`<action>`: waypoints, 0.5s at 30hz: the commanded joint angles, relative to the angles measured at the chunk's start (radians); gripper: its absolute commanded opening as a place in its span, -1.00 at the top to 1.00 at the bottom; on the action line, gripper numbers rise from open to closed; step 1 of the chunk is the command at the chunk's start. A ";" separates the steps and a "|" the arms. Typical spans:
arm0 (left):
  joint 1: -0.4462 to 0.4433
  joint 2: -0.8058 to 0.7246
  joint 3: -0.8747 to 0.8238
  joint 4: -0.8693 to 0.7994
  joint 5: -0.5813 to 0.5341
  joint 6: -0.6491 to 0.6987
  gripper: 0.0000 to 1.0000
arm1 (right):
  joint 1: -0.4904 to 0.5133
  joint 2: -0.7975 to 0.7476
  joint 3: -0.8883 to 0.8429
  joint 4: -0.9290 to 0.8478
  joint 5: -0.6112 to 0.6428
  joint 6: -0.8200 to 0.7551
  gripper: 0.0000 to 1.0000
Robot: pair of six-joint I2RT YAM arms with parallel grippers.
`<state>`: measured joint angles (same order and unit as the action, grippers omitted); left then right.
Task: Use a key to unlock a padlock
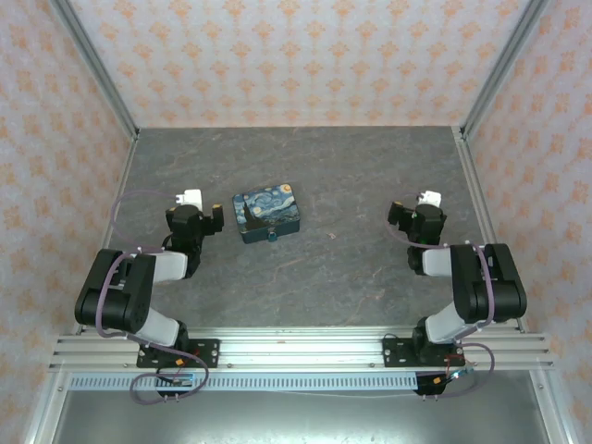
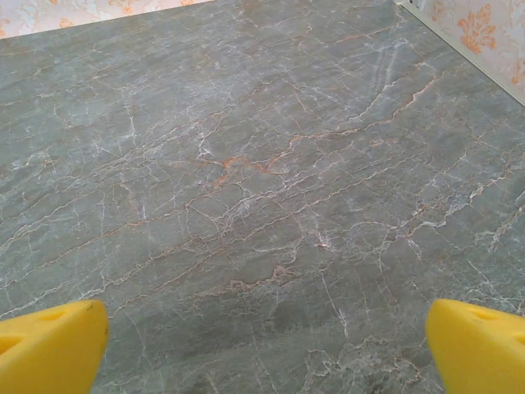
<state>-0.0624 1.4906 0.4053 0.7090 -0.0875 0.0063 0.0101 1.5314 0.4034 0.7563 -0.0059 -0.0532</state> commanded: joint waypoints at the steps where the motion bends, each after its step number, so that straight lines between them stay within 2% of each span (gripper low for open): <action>1: 0.013 0.007 0.020 0.037 -0.028 0.000 -1.00 | 0.004 -0.010 0.014 0.020 0.020 0.010 -0.98; 15: 0.013 0.007 0.022 0.035 -0.028 -0.002 -1.00 | 0.004 -0.008 0.019 0.017 0.017 0.011 -0.98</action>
<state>-0.0624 1.4906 0.4053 0.7094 -0.0875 0.0063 0.0101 1.5314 0.4034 0.7563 -0.0059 -0.0532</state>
